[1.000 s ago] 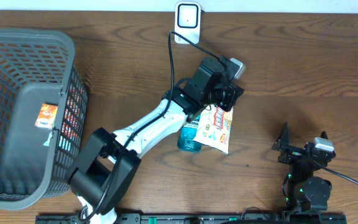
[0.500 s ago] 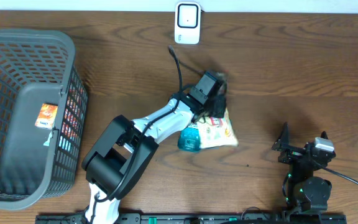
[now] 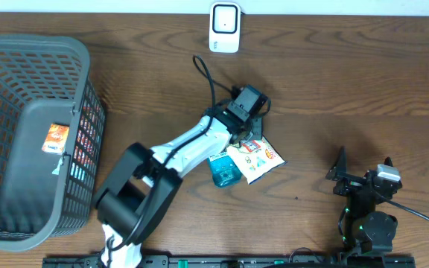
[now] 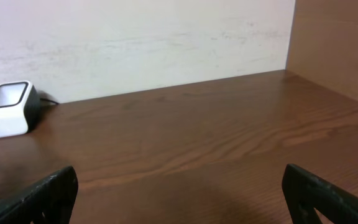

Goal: Scan the item barcode

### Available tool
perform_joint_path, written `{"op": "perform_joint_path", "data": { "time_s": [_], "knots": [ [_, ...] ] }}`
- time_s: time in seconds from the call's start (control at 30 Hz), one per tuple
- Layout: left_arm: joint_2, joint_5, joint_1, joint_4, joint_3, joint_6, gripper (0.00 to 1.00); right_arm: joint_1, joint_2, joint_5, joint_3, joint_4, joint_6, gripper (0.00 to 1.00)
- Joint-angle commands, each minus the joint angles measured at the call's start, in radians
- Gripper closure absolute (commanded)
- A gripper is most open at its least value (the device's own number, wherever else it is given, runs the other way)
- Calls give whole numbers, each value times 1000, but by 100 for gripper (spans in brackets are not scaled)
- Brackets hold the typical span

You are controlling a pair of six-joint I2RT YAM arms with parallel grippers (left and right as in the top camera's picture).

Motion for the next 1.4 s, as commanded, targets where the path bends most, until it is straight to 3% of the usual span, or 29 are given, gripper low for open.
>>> {"op": "perform_joint_path", "data": {
  "time_s": [0.0, 0.13, 0.33, 0.57, 0.83, 1.07, 1.37],
  "knots": [
    [-127, -63, 11, 2, 87, 77, 76, -6, -4, 2, -1, -5, -10, 1],
    [-195, -153, 31, -3, 91, 78, 76, -5, -4, 2, -1, -5, -10, 1],
    [-145, -180, 66, -80, 90, 78, 76, -6, -4, 2, -1, -5, -10, 1],
    [13, 82, 69, -135, 90, 130, 77, -6, -4, 2, -1, -5, -10, 1],
    [161, 77, 67, -354, 90, 109, 81, -5, -4, 2, -1, -5, -10, 1],
    [111, 70, 77, -380, 159, 180, 82, -6, -4, 2, -1, -5, -10, 1],
    [-50, 70, 78, -454, 249, 179, 81, -6, -4, 2, -1, -5, -10, 1]
  ]
}}
